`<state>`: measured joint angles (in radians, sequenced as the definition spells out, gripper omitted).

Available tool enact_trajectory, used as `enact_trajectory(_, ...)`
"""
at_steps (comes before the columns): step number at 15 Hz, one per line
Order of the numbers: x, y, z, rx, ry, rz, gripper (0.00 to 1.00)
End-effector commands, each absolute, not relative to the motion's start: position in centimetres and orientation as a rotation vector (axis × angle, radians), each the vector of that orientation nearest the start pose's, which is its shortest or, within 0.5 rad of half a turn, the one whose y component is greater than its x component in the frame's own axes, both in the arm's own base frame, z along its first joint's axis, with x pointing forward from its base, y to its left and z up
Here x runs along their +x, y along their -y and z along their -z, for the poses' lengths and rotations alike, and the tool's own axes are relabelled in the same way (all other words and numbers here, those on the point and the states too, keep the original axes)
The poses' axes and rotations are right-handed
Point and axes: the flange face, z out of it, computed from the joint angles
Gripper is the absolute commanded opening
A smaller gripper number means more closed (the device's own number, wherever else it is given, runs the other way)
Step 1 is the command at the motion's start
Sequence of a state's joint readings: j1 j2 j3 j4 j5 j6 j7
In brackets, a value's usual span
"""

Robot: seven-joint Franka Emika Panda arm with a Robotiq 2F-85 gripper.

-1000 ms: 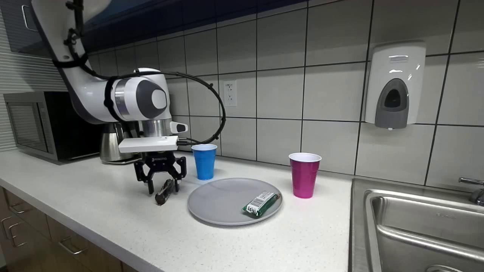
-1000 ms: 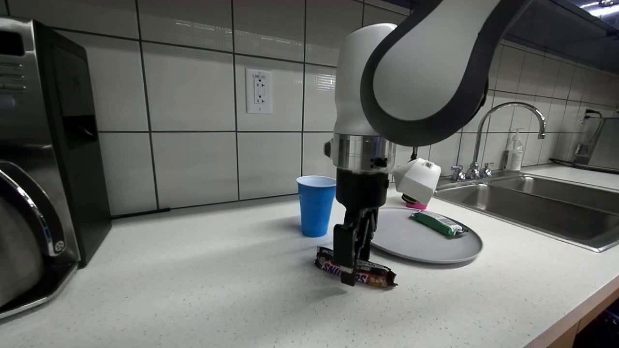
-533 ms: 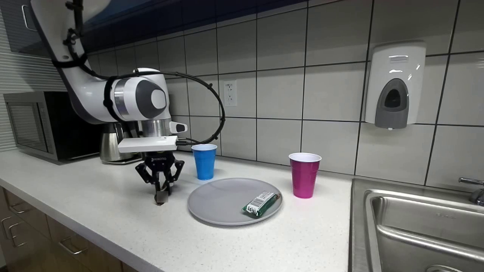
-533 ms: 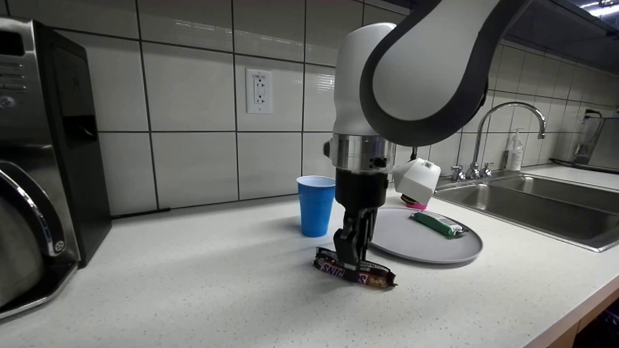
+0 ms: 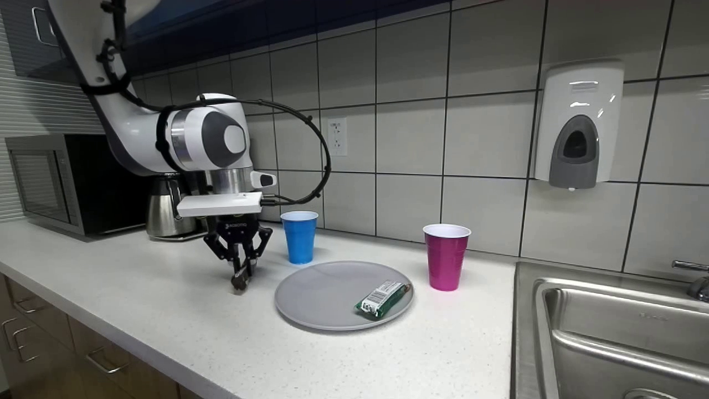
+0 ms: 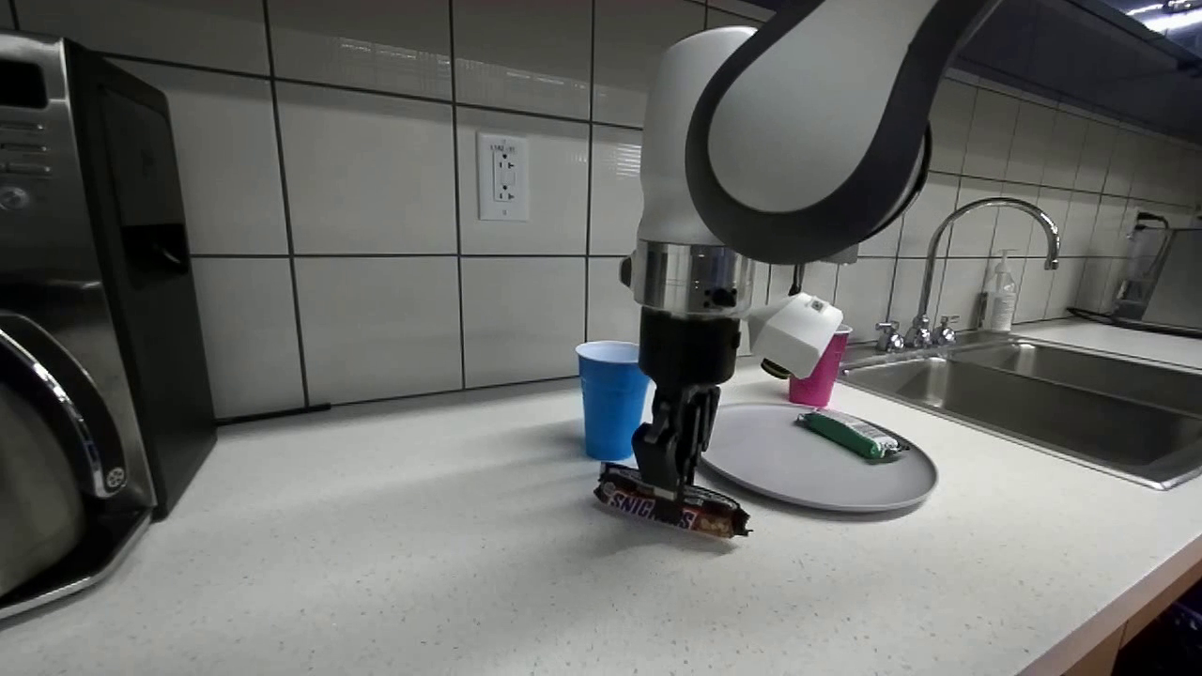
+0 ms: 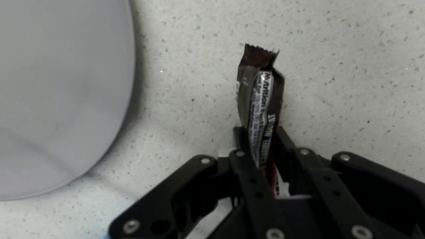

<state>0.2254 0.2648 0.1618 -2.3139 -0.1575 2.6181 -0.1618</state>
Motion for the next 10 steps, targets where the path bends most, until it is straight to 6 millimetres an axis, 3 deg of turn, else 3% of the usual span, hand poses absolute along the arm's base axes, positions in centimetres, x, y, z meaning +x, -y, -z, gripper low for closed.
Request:
enact_trajectory(1,49.4,-20.2,-25.4,-3.019,0.992,0.114,0.06)
enact_trajectory(10,50.8,-16.0,-27.2,-3.078,0.769,0.170,0.05)
